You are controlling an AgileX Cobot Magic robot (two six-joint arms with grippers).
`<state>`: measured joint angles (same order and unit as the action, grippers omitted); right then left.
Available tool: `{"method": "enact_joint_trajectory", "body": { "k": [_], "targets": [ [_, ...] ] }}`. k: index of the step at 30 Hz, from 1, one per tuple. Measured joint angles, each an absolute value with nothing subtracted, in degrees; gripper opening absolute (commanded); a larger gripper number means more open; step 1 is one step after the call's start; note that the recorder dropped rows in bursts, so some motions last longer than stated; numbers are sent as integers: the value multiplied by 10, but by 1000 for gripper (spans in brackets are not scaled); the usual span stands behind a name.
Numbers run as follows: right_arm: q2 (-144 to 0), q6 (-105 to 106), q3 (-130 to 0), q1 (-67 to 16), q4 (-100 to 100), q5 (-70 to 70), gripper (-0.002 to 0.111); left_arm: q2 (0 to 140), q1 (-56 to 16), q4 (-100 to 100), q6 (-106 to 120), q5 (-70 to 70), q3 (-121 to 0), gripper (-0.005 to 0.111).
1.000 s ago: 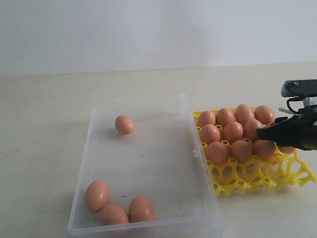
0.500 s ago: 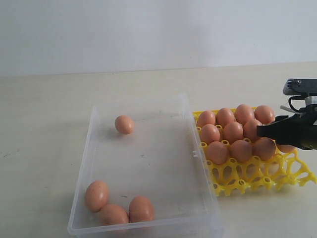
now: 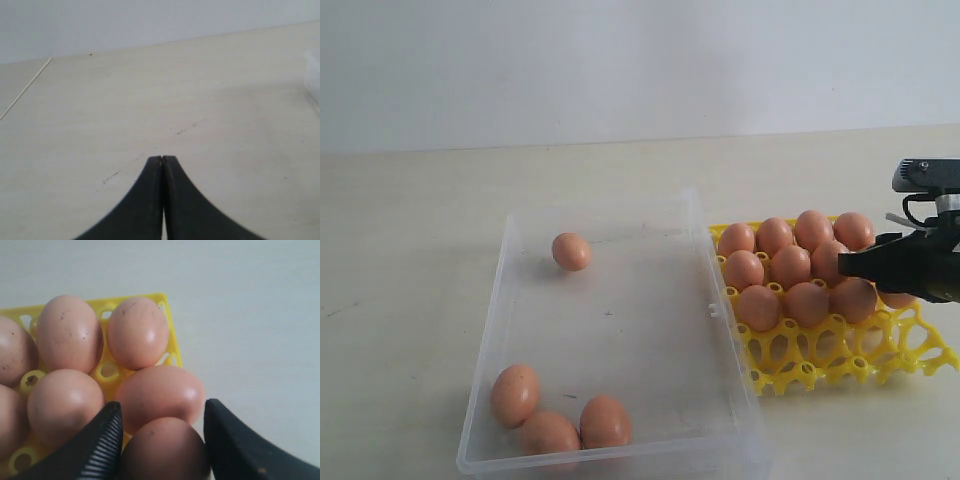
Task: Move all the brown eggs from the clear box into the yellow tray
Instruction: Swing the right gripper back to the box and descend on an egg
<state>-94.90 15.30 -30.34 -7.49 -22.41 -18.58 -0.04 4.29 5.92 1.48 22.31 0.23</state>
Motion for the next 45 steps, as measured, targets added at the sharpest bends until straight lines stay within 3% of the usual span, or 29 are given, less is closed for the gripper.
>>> {"method": "enact_joint_trajectory", "body": {
  "k": [5,18,25,36,45],
  "targets": [
    [-949,152,-303,-75,-224,-184,61,0,43,59,15,223,2,0],
    [-944,135,-303,-75,-224,-175,61,0,43,59,15,223,2,0],
    [-900,114,-338,-83,-224,-81,56,0,43,59,15,223,2,0],
    [-892,111,-496,-234,-225,197,54,0,43,59,15,223,2,0],
    [-982,111,-649,-367,-241,353,49,0,43,59,15,223,2,0]
  ]
}}
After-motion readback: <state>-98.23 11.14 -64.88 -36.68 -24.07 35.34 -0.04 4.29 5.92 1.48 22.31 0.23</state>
